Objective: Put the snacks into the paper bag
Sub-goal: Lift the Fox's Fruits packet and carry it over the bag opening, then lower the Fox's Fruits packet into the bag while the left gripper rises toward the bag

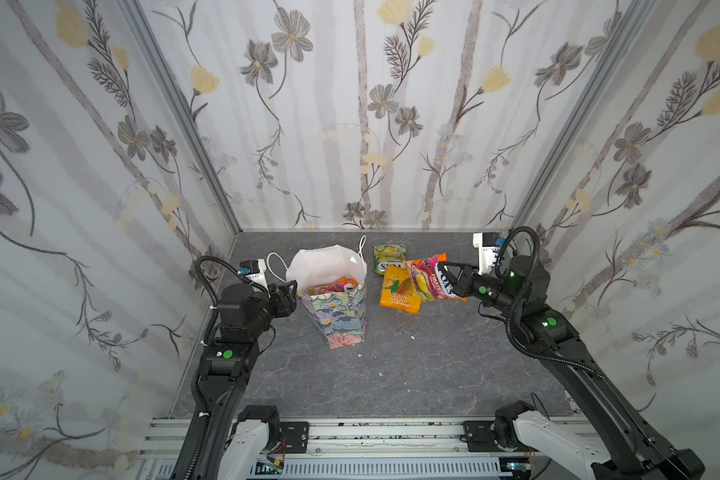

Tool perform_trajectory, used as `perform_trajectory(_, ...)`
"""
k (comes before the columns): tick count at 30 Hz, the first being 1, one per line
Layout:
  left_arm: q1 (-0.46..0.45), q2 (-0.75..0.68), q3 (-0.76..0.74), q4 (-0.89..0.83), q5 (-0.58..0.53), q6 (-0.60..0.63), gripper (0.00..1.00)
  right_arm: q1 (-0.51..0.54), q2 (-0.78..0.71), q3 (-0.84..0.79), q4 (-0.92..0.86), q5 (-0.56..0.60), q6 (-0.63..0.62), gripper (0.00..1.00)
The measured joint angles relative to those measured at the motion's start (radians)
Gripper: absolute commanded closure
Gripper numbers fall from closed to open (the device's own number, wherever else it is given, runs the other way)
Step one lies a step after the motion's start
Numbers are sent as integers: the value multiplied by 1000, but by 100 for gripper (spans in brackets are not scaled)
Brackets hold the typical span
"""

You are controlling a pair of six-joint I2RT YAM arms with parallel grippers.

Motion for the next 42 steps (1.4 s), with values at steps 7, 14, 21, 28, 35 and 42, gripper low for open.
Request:
perform_trajectory(7,0,4,0,0,0,0,38,101,50,122,-44,25,-30,100)
perform_trajectory(14,0,3,0,0,2,0,38,192,92,243,-64,43,-58,100)
perform_trajectory(21,0,2,-1,0,11,-6,37,283,166,362,-89,66,-85,100)
perform_trajectory(28,0,-2,-3,3,30,-10,38,409,233,482,-94,117,-117,100)
perform_trajectory(35,0,-2,-6,4,45,-11,37,540,348,615,-108,161,-141,100)
perform_trajectory(42,0,-9,19,-12,36,-6,37,582,508,753,-141,221,-184,100)
